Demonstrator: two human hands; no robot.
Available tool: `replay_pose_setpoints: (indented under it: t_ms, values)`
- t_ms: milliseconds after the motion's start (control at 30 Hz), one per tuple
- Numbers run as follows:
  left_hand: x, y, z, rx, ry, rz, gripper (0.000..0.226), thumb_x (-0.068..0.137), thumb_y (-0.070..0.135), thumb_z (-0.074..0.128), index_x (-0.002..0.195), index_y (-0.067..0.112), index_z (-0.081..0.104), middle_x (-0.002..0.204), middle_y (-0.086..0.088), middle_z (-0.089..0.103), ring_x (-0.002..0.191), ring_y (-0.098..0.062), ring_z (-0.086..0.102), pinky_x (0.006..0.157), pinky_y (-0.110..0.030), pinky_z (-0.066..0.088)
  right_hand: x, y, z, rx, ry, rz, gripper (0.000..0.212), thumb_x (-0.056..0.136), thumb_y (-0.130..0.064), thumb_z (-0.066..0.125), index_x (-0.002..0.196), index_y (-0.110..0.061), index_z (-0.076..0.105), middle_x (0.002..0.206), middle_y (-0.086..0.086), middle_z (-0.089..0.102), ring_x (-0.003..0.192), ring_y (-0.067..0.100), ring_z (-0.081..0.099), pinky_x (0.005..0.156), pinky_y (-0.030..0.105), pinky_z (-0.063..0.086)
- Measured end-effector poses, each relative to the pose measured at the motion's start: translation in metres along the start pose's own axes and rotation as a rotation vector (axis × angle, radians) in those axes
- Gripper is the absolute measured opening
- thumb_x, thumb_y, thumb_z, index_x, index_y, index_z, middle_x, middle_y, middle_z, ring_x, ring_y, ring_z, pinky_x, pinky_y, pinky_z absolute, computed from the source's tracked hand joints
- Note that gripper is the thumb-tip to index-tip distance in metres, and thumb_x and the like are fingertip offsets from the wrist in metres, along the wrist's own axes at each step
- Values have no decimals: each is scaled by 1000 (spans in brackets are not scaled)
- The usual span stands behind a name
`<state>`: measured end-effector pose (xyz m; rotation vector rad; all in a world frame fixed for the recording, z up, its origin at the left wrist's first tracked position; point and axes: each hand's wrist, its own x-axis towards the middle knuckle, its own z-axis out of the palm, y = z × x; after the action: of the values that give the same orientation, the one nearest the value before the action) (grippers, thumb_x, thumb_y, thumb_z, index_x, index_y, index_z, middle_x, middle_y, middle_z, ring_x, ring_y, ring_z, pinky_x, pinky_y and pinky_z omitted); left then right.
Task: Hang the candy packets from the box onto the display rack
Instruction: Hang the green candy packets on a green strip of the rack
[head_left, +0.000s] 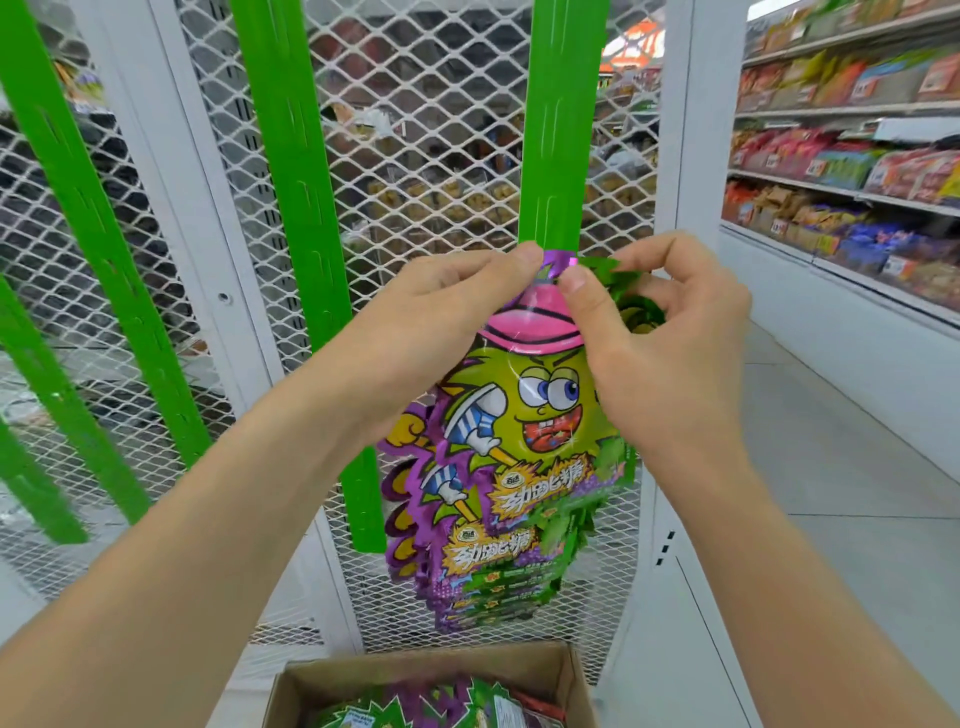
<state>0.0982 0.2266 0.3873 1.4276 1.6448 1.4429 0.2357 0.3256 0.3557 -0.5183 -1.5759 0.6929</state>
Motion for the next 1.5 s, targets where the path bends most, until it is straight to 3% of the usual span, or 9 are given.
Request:
replay_pose_setpoints:
  t_ms: [133, 433, 767, 967, 1133, 1233, 1367, 1433, 1500]
  values:
    - [3, -2, -2, 0, -18, -13, 35, 101, 60, 59, 117, 37, 78, 123, 10, 78, 123, -18, 70, 117, -51, 44, -4, -1, 6, 9, 51, -54, 24, 93, -28, 79, 88, -29, 56, 76, -2, 70, 64, 16, 64, 57, 34, 50]
    - [7, 0, -1, -157, 33, -94, 31, 102, 43, 62, 104, 20, 83, 107, -8, 82, 103, -31, 78, 110, -51, 52, -5, 3, 4, 78, 48, -169, 23, 96, -23, 77, 96, -16, 55, 79, 10, 65, 68, 27, 65, 58, 42, 49]
    - [4, 4, 7, -175, 42, -104, 36, 108, 31, 54, 98, 10, 81, 101, -18, 81, 100, -39, 77, 107, -56, 56, -6, 0, 2, 25, 37, -149, 25, 95, -23, 77, 92, -19, 52, 70, -6, 57, 57, 9, 50, 56, 21, 37]
    - [4, -9, 3, 131, 73, 59, 47, 112, 46, 47, 101, 10, 76, 98, -36, 71, 83, -46, 71, 90, -68, 57, -8, 11, 1, -34, 34, -142, 25, 95, -27, 76, 93, -20, 52, 71, -4, 62, 60, 13, 58, 55, 28, 43]
    - [8, -26, -3, 473, 263, 333, 14, 106, 19, 63, 100, 31, 66, 87, 7, 72, 85, -17, 69, 86, -38, 55, -23, 30, 8, -203, 42, -149, 23, 90, -31, 81, 100, -17, 65, 88, -11, 67, 80, 7, 64, 72, 32, 54]
    - [-2, -42, 0, 708, 369, 476, 34, 99, 14, 71, 132, 22, 63, 116, 11, 64, 112, -14, 61, 100, -31, 47, -39, 35, 7, -328, 130, -280, 35, 83, -13, 78, 116, -10, 66, 112, 3, 58, 106, 24, 58, 92, 46, 50]
    - [-30, -71, 9, 961, 603, 747, 35, 91, 4, 75, 126, 9, 71, 124, -11, 64, 115, -34, 58, 100, -46, 45, -79, 45, -3, -313, -284, -465, 18, 76, 1, 68, 91, -9, 71, 90, -2, 62, 88, 17, 58, 78, 31, 45]
    - [-50, -100, 17, 971, 547, 792, 14, 91, 2, 73, 103, 10, 75, 100, -8, 68, 93, -34, 62, 81, -46, 47, -92, 53, -7, -370, -719, -230, 15, 78, -11, 66, 89, -19, 73, 77, -17, 61, 72, -2, 55, 69, 24, 43]
    - [-72, -138, 26, 999, 335, 685, 10, 86, 6, 74, 88, 15, 70, 82, -1, 63, 77, -31, 61, 67, -43, 48, -102, 70, -9, -559, -1155, -74, 12, 81, -21, 62, 86, -19, 73, 69, -9, 67, 62, 3, 58, 68, 29, 52]
